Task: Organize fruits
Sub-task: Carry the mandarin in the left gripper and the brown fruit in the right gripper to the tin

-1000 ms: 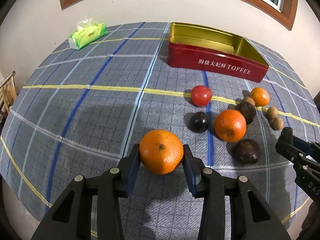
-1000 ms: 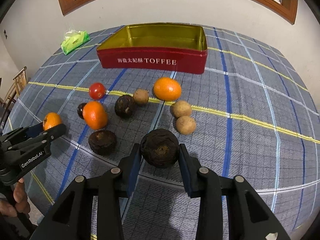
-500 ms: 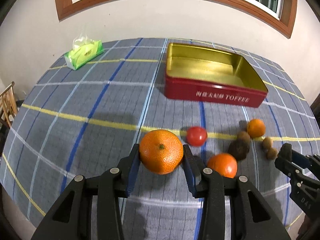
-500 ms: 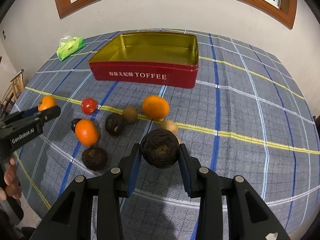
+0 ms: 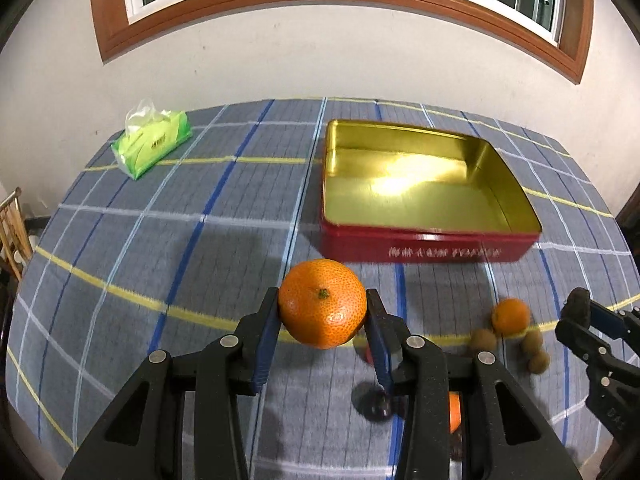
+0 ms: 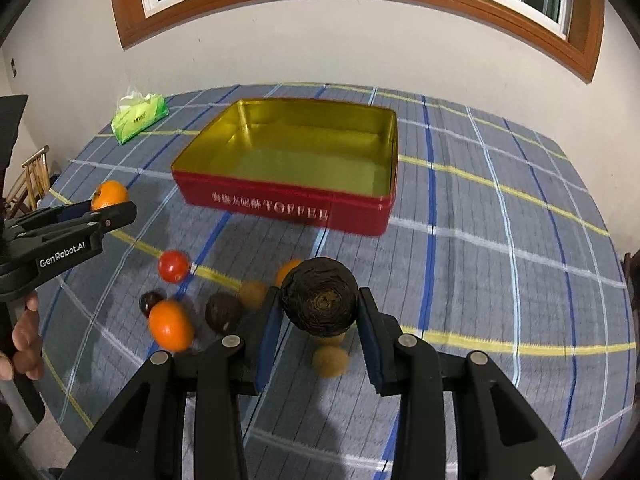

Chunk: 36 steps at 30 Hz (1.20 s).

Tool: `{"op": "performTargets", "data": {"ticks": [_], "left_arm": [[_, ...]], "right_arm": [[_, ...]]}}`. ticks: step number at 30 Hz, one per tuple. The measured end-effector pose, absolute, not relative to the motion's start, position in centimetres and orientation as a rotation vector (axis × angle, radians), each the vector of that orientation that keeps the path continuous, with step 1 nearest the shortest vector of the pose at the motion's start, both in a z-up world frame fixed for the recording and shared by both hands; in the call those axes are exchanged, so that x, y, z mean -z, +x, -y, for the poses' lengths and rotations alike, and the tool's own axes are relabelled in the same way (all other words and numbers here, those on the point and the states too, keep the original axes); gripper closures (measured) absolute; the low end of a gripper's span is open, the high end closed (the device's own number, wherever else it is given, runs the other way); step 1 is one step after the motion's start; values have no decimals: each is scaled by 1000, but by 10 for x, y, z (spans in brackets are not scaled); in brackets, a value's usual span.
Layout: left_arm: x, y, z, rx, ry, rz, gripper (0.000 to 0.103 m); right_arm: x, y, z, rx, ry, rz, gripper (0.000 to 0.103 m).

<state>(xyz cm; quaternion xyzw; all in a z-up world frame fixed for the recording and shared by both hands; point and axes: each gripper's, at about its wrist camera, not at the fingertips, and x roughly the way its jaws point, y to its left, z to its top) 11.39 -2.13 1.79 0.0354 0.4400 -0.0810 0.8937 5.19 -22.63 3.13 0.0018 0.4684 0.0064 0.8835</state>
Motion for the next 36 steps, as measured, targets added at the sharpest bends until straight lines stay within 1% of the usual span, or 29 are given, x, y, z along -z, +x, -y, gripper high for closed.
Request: {"op": "performTargets", "data": {"ticks": [15, 23, 36], "left_arm": [[-22, 185, 41, 218, 81, -914, 61], [-6, 222, 58, 213, 94, -957, 61], [18, 236, 82, 234, 157, -1000, 61]], "right_arm": [[-43, 122, 249, -3, 14, -946, 69], [-31, 160, 250, -7, 1, -975, 69], [0, 189, 246, 3, -19, -1033, 69]]}}
